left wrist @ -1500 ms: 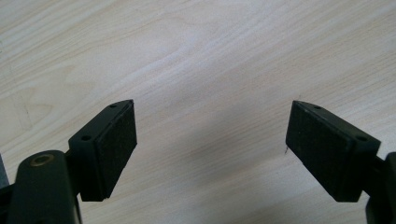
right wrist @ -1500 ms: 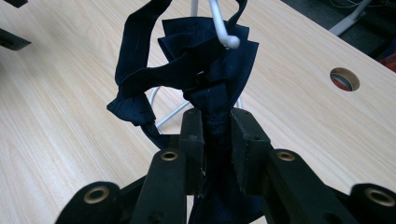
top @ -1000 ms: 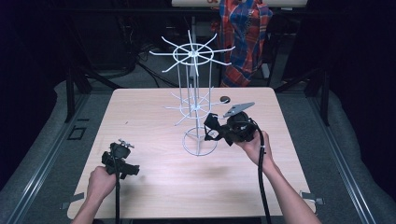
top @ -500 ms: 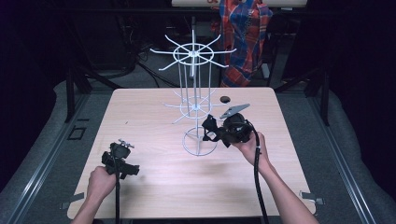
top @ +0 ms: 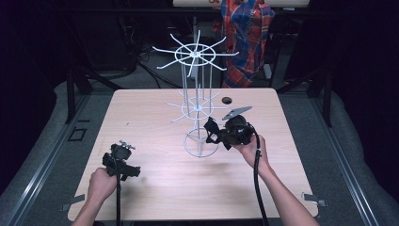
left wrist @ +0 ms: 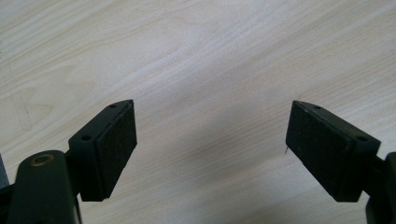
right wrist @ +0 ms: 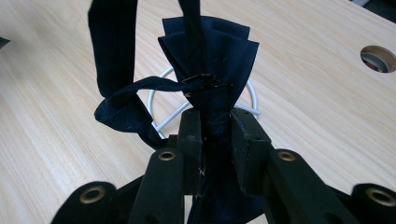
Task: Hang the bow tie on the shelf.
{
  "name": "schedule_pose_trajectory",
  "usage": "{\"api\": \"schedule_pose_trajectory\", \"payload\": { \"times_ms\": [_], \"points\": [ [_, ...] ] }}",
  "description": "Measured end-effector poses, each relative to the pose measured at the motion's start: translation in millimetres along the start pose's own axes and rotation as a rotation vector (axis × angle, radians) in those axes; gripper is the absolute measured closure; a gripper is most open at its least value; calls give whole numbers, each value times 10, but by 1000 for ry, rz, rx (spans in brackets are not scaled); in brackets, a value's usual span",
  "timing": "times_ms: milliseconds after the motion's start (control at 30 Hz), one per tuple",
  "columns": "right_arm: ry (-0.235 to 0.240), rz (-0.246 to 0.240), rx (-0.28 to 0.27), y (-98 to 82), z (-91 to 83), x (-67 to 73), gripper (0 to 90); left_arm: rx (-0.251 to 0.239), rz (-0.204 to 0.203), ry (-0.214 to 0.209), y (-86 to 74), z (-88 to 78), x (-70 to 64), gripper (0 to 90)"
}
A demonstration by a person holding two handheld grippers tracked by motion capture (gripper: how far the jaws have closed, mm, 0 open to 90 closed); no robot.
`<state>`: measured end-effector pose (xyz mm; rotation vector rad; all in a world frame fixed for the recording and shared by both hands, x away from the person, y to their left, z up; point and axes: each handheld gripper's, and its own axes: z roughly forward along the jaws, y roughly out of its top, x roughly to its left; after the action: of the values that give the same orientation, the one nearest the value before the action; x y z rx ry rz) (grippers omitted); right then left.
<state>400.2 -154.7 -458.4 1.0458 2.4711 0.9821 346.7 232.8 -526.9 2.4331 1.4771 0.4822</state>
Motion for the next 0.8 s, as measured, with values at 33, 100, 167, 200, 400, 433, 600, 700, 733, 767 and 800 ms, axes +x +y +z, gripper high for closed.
{"api": "schedule_pose_trajectory", "payload": {
  "times_ms": [33,100,167,200,400,433,600,700,733,767,800],
  "points": [
    [1,3,-3,-4,6,-5,745,1,1,0,1,0,1,168],
    [7,14,5,-7,20,-12,743,0,0,1,1,0,-1,168],
    [9,16,8,-13,36,-12,741,-2,1,2,1,-2,-1,168],
    [12,17,7,-14,42,-11,740,-2,1,2,1,-2,-1,168],
    [23,29,-5,-21,27,-23,724,-4,0,2,-1,-7,-2,168],
    [23,34,-9,-23,29,-27,723,-4,0,3,0,-7,-2,168],
    [34,54,-9,-32,33,-33,712,-5,2,1,1,-8,-5,168],
    [34,52,-13,-30,34,-21,702,-5,1,1,-2,-9,-1,168],
    [35,52,-12,-28,34,-19,699,-5,1,1,-3,-9,0,168],
    [35,51,-9,-27,30,-19,693,-5,1,1,-3,-9,0,168],
    [39,51,-9,-28,30,-21,687,-6,0,2,-3,-11,0,168]
  ]
}}
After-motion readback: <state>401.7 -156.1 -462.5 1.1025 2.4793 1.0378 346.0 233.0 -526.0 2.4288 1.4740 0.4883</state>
